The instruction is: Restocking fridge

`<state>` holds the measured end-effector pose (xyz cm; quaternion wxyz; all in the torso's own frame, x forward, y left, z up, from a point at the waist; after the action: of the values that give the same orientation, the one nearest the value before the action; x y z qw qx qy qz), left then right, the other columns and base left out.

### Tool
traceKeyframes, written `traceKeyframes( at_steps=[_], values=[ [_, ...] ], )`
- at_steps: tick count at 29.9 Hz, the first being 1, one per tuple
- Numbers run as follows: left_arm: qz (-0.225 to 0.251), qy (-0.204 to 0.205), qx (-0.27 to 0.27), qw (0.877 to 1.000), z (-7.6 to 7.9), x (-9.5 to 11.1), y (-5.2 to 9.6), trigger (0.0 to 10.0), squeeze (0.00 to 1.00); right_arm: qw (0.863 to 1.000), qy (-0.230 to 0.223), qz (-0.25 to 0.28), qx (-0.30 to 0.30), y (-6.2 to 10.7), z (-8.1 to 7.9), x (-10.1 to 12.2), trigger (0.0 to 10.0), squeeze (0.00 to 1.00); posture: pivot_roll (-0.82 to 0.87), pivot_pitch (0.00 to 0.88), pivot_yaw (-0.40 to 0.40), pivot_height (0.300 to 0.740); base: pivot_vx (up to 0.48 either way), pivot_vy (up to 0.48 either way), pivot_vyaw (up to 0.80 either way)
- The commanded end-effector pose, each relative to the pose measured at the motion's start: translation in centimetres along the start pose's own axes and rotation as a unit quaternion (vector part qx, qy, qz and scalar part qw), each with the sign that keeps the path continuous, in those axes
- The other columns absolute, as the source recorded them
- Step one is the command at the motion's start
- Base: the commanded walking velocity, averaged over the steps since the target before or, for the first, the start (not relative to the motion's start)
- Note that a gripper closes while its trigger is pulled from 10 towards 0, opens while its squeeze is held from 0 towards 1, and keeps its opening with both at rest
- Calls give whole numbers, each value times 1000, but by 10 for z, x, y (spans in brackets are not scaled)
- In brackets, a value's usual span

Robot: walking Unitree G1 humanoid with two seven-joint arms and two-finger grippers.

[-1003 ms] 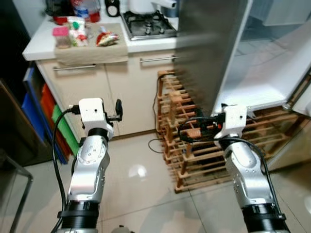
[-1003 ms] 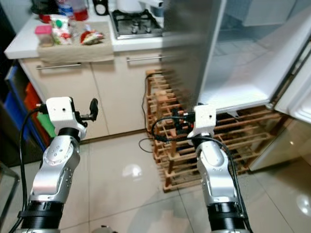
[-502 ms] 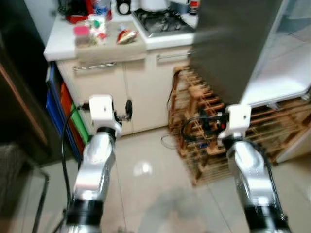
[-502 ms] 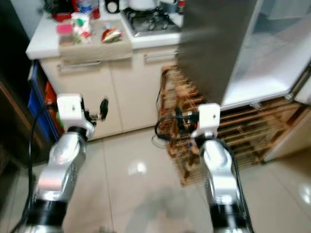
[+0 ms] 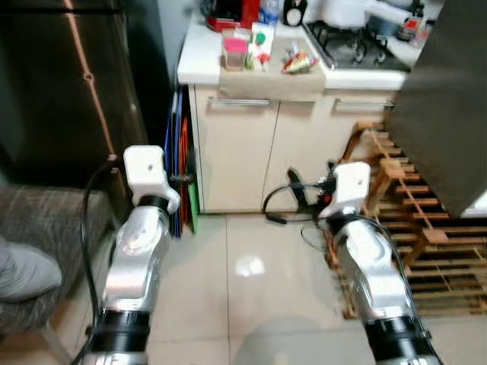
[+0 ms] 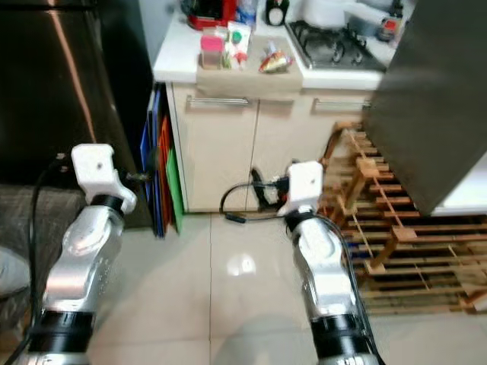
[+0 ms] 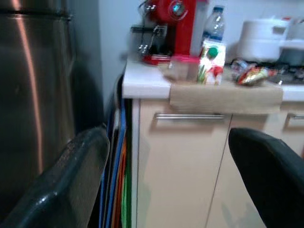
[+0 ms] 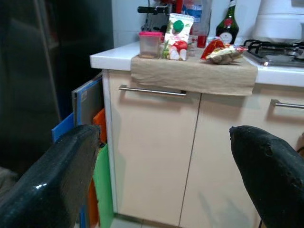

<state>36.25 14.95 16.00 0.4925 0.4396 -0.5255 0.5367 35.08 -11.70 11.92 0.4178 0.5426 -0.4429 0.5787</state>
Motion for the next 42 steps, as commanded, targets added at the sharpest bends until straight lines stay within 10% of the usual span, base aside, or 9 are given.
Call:
traceKeyframes(
  at_steps=[1,24,42],
  values=[
    [2,-3,-21,1000,12,2,-5,10000,0,1000,1,4,-23,0,11,2,10000,0,-53,0,36,740,480,0,0],
    [55,-31,-90,994,35,27,-15,10000,0,998,16,35,-48,2,23,15,10000,0,-55,0,38,740,480,0,-240],
    [100,-4,-72,992,39,50,-12,10000,0,982,55,178,-30,-29,27,132,10000,0,-42,0,23,740,480,0,0]
  ],
)
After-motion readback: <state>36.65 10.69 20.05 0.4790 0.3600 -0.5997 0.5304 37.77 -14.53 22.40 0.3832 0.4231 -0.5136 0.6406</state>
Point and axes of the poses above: a point about 5 cm out from each wrist's last joint towards the gripper, its own y axis pointing back from the gripper into the wrist, its own x axis along the axis of the wrist's last joint, z = x × y, the point moved 5 cm from there along -y, pointing out of the wrist towards the gripper, and after that the axes turned 2 degrees about y, right-handed, at the moved point
